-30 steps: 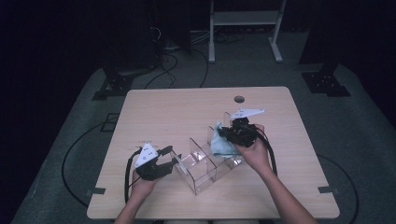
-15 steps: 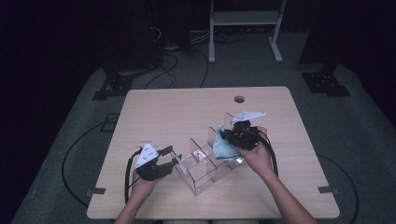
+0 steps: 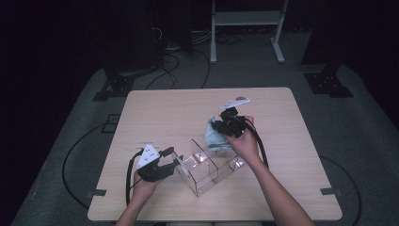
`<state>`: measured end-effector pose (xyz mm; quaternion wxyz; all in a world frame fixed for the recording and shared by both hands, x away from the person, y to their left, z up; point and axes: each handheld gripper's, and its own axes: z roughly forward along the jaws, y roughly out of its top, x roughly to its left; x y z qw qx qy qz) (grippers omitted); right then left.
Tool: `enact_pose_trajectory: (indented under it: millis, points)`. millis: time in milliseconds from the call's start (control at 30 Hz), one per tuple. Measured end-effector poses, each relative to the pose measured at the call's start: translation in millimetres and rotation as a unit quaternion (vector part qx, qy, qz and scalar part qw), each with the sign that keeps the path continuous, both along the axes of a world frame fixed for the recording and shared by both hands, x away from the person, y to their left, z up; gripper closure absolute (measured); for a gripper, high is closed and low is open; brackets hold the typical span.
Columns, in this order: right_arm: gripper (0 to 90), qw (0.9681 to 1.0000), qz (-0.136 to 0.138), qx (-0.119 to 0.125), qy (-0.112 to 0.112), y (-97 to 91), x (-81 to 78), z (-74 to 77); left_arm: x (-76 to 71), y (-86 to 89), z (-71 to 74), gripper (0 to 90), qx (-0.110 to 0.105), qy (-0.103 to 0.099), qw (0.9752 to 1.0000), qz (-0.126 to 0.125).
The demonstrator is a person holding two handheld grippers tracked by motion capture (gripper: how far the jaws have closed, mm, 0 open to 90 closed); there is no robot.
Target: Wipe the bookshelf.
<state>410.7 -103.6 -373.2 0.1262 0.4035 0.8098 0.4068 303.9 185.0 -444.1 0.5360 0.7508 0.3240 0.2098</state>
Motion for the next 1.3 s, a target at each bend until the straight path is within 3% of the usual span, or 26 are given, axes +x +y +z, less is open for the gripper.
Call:
enact_pose_trajectory:
  millis: [133, 367, 533, 700, 767, 900, 1033, 1167, 1300]
  points:
    - [83.8, 0.9999, 0.007, -0.011, -0.011, -6.5, -5.9, 1.6, 0.0, -0.6, 0.2, 47.3, 0.001, 0.000, 1.0000, 0.004]
    - [83.5, 0.9998, 0.010, -0.002, -0.016, -38.1, -37.7, -2.4, -0.6, -1.9, 0.2, 47.3, 0.003, 0.001, 0.9999, 0.010]
    - [83.6, 0.9996, 0.008, 0.005, -0.028, -46.4, -51.4, -4.6, -0.8, -3.3, 0.1, 47.2, 0.003, 0.002, 1.0000, 0.009]
    - [84.0, 0.9974, 0.024, 0.053, -0.043, -54.7, -70.4, 9.9, -0.2, -2.8, 0.0, 47.0, 0.002, 0.005, 1.0000, 0.007]
    - [83.9, 0.9962, 0.040, 0.065, -0.042, -53.1, -81.8, 14.3, -0.1, -3.0, -0.1, 46.9, 0.001, 0.006, 1.0000, 0.007]
    - [84.0, 0.9943, 0.072, 0.063, -0.047, -43.3, -104.2, 17.4, -0.3, -2.8, 0.1, 46.9, 0.004, 0.004, 1.0000, 0.007]
    - [84.2, 0.9930, 0.092, 0.062, -0.040, -33.6, -121.9, 10.7, -0.3, -3.2, 0.0, 47.0, 0.003, 0.005, 1.0000, 0.008]
    - [84.2, 0.9932, 0.100, 0.054, -0.028, -22.7, -122.2, -1.2, -0.1, -3.5, 0.3, 47.0, 0.005, 0.004, 1.0000, 0.007]
    - [84.3, 0.9931, 0.095, 0.064, -0.023, -16.3, -112.5, -6.8, 0.0, -3.8, -0.1, 47.1, 0.004, 0.004, 0.9999, 0.009]
